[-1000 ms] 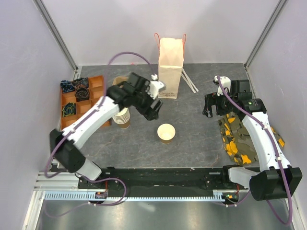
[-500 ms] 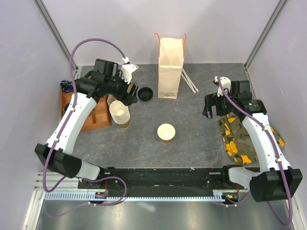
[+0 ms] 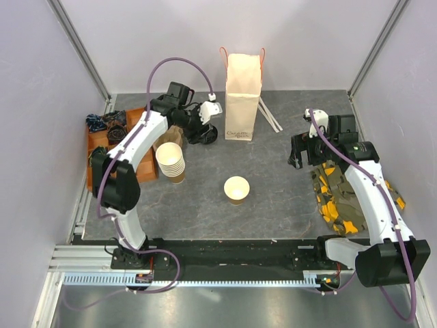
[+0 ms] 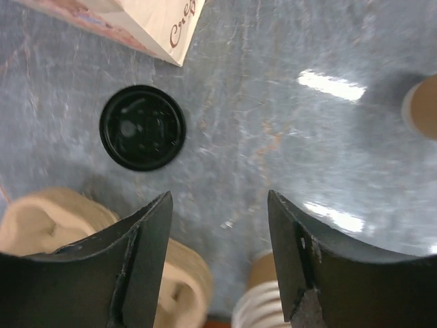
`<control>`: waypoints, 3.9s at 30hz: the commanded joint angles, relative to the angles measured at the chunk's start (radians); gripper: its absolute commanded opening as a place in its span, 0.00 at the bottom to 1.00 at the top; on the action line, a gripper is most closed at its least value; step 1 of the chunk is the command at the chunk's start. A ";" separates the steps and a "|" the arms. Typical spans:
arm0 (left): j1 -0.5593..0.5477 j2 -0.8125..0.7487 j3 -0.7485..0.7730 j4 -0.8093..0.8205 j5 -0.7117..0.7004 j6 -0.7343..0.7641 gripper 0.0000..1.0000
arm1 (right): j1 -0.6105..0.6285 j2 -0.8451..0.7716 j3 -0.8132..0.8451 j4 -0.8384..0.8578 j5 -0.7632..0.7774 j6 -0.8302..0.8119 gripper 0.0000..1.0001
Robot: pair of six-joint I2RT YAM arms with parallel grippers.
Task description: Pack the takeout coffee
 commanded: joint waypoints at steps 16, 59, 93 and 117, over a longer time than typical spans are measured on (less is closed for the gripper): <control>0.012 0.270 0.022 0.212 0.068 0.427 0.44 | -0.001 0.017 0.009 0.013 0.021 -0.007 0.98; 0.020 0.209 -0.028 0.186 0.043 0.439 0.02 | -0.006 0.050 0.037 0.008 0.007 -0.007 0.98; -0.074 -0.448 -0.333 0.393 0.573 -0.413 0.02 | 0.186 0.073 -0.073 0.812 -0.526 0.652 0.79; -0.088 -0.514 -0.467 0.715 0.591 -0.792 0.02 | 0.313 0.154 -0.110 1.146 -0.629 0.931 0.57</control>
